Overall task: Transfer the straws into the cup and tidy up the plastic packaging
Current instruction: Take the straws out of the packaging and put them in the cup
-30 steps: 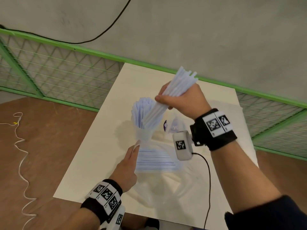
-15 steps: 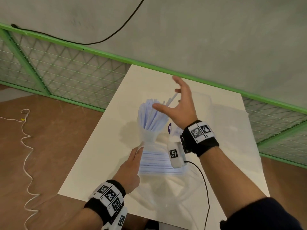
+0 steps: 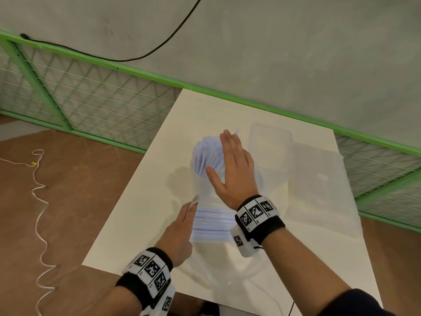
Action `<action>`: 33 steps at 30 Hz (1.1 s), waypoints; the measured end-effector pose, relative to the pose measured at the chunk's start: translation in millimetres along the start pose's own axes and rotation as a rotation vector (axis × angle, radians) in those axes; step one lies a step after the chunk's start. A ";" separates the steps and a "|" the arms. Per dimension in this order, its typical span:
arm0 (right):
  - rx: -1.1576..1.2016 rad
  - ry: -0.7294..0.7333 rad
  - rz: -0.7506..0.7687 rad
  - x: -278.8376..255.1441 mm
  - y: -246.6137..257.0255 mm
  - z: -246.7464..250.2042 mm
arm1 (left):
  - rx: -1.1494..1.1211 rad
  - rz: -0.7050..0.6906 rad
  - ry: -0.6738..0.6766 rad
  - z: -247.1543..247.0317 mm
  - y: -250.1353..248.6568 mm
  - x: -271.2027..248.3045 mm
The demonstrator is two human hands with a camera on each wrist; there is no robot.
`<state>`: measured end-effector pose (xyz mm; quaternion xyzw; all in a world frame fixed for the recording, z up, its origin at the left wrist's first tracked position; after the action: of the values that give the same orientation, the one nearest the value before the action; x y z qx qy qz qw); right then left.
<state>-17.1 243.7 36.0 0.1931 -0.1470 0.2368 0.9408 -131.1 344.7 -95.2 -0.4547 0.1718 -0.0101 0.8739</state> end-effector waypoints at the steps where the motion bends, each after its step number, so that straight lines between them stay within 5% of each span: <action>1: -0.005 -0.018 -0.021 -0.1 -1.4 0.7 | 0.004 0.003 0.000 -0.1 0.5 0.2; 6: 0.055 -0.015 -0.174 11.3 -22.5 -6.1 | 0.010 -0.023 0.004 -1.3 1.7 1.2; 11: 0.132 0.067 -0.039 10.8 -14.0 -14.8 | 0.012 -0.036 -0.008 1.3 1.4 0.6; 27: 0.281 -0.067 -0.093 13.9 -23.0 6.5 | 0.020 -0.041 -0.014 3.1 1.6 2.6; 33: 0.100 0.080 0.015 9.6 -12.5 -15.6 | 0.019 -0.014 -0.018 3.7 3.1 2.6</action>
<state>0.2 244.0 22.1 0.2289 -0.0985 0.2585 0.9333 -127.9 349.0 -96.5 -0.4474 0.1608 -0.0137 0.8797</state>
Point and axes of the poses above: each hand's wrist, its own x-axis towards the middle knuckle, its own z-axis out of the back of the hand, y = z × x, the point moved 9 cm from there along x, towards the middle knuckle, and after that the axes turned 8 degrees about -x, right-handed, at the moved point
